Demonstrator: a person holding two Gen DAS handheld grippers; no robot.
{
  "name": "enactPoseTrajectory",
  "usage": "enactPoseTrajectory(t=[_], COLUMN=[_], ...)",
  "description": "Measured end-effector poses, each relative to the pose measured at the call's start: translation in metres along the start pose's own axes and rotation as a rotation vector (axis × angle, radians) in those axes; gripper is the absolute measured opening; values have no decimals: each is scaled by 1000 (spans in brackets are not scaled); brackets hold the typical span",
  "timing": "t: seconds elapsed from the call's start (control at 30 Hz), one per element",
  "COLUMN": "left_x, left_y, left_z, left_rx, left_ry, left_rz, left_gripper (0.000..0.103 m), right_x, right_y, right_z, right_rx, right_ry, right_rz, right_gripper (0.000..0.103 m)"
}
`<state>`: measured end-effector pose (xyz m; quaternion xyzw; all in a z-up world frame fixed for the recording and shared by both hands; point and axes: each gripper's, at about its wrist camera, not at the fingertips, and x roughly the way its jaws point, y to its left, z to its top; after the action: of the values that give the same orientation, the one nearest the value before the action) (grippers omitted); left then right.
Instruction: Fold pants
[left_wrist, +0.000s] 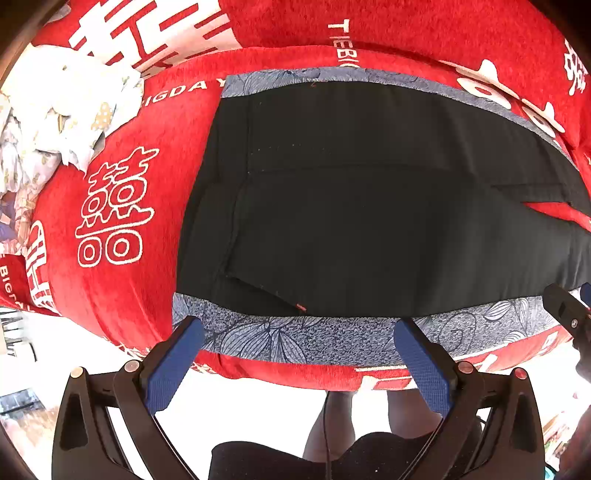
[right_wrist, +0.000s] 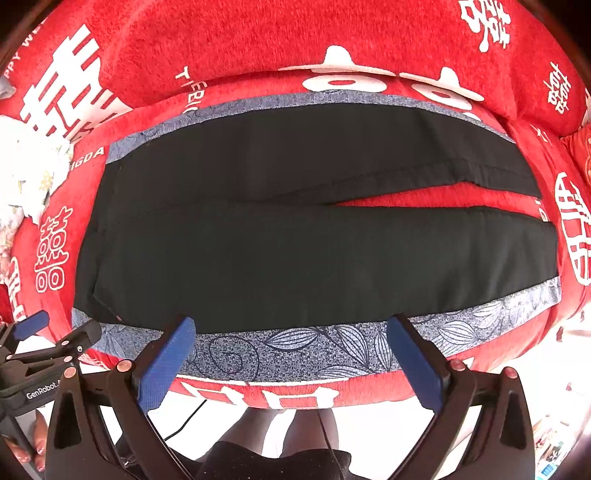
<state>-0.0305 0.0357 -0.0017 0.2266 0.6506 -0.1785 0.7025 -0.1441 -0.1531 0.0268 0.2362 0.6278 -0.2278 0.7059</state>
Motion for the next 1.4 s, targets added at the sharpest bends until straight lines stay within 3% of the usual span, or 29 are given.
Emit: enactPoseTrajectory(t=[1.1, 1.4], left_x=[18, 22], left_y=[14, 21], left_z=[1, -4], left_rx=[-21, -44], left_ry=[41, 43], left_rz=[-6, -39], left_gripper=[103, 103], right_x=[13, 15], right_y=[12, 15], right_z=[1, 0], right_rx=[-9, -2], right_ry=[25, 33], right_rz=[-10, 4], right_gripper=[103, 103])
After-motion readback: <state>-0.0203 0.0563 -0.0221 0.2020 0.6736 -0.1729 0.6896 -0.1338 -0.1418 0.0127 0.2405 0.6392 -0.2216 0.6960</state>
